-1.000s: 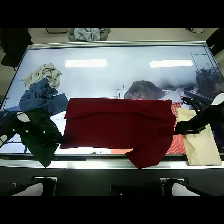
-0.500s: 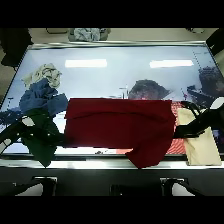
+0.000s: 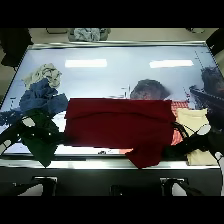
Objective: Fold the shirts.
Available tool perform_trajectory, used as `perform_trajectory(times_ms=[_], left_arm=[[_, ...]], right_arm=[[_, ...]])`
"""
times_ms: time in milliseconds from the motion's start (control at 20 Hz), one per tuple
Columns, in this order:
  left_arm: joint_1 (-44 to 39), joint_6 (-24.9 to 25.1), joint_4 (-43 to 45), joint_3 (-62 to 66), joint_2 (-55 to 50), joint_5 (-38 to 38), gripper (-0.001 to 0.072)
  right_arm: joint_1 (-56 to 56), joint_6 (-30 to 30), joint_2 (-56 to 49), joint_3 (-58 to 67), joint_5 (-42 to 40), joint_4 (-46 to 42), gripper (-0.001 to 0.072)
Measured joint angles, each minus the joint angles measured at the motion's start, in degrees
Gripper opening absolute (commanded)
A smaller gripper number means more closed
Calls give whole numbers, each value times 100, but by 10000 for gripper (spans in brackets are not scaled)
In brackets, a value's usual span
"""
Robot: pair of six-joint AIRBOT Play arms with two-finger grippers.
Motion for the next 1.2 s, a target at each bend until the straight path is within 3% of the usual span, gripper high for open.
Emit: perform_trajectory(times_ms=[100,150,200,300,550,900,1200], left_arm=[[0,2,11,-4,28,24,22],[0,2,17,-4,37,24,22],[0,4,24,-4,42,24,22],[0,4,31,-4,55,20,22],[-11,26,120,61,107,9,20],[-55,-160,-44,739,942,-79,16],[-85,-348,-125,2238,66,140,17]], right_arm=[[-2,-46,55,-197,-188,264,538],[-2,-81,72,-256,-278,391,492],[0,-116,87,-299,-439,490,405],[-2,-133,96,-374,-809,546,58],[13,-192,111,-299,-1088,581,50],[13,-466,636,887,-494,588,48],[17,-227,-131,2326,-966,772,48]])
